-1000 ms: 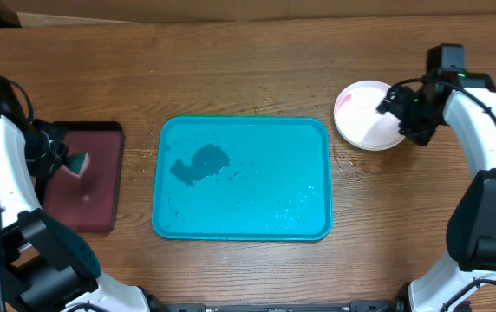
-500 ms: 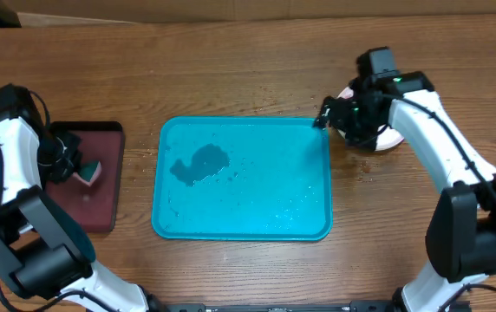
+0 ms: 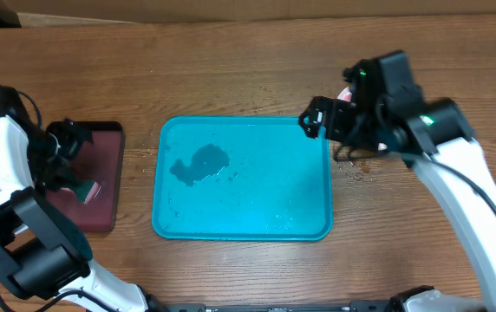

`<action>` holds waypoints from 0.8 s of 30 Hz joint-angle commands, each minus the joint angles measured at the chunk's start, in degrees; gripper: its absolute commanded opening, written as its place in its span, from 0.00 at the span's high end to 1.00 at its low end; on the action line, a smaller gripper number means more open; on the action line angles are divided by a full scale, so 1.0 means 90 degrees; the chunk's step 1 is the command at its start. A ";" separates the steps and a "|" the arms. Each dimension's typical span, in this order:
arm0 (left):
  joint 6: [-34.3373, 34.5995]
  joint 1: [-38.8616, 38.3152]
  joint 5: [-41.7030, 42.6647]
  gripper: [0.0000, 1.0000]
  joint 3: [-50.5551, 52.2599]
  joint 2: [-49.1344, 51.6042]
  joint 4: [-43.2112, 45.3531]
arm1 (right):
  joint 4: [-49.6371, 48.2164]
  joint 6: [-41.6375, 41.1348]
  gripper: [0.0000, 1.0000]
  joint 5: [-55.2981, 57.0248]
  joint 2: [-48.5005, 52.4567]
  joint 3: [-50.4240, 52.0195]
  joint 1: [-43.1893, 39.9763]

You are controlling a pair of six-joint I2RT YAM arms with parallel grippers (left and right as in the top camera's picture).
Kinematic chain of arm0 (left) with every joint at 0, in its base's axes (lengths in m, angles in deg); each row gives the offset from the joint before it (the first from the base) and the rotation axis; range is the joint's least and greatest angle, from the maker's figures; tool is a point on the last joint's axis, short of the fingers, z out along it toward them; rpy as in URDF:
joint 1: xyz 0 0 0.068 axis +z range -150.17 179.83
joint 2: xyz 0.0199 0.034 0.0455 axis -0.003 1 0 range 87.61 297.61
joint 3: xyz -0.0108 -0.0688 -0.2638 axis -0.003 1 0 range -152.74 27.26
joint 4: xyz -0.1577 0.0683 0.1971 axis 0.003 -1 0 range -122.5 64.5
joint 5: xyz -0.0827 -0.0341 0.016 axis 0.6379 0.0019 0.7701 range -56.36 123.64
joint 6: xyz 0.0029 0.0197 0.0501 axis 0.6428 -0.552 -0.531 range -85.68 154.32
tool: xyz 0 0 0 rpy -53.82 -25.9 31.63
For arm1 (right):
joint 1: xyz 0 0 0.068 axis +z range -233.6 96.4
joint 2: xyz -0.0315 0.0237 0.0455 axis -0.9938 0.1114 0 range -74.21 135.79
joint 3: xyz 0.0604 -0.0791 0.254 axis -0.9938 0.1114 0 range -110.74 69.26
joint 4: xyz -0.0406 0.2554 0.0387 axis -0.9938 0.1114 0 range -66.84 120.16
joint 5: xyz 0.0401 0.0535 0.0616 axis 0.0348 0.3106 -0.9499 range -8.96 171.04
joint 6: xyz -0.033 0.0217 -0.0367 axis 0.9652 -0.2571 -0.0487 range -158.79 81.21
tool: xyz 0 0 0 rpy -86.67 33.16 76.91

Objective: Clean dirty plates on tray and stack at the side

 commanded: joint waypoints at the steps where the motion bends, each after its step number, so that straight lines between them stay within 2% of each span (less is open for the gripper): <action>1: -0.0682 -0.0015 0.1105 0.00 -0.0493 -0.0760 -0.0197 | 0.0131 -0.0024 0.00 0.0323 -0.0750 0.0012 0.0022; 5: -0.0692 -0.0136 0.0901 0.00 -0.0491 -0.1773 -0.0350 | 0.0610 -0.0202 0.00 0.0678 -0.1537 0.0015 0.0248; 12: -0.0959 -0.0916 0.0525 0.00 -0.0270 -0.3339 -0.0678 | 0.1787 -0.1027 0.00 0.2766 -0.2633 0.0357 0.1205; 16: -0.0721 -0.1496 0.0347 0.00 0.0430 -0.4189 -0.0651 | 0.1698 -0.1513 0.00 0.3441 -0.3300 0.1120 0.1659; 20: -0.0493 -0.1940 0.0129 0.00 0.1418 -0.5173 -0.0100 | 0.1428 -0.1528 0.00 0.3733 -0.3672 0.1800 0.1739; 24: 0.0010 -0.2195 -0.0775 0.00 0.2467 -0.6436 0.0350 | 0.1122 -0.1528 0.00 0.3980 -0.3565 0.2011 0.1734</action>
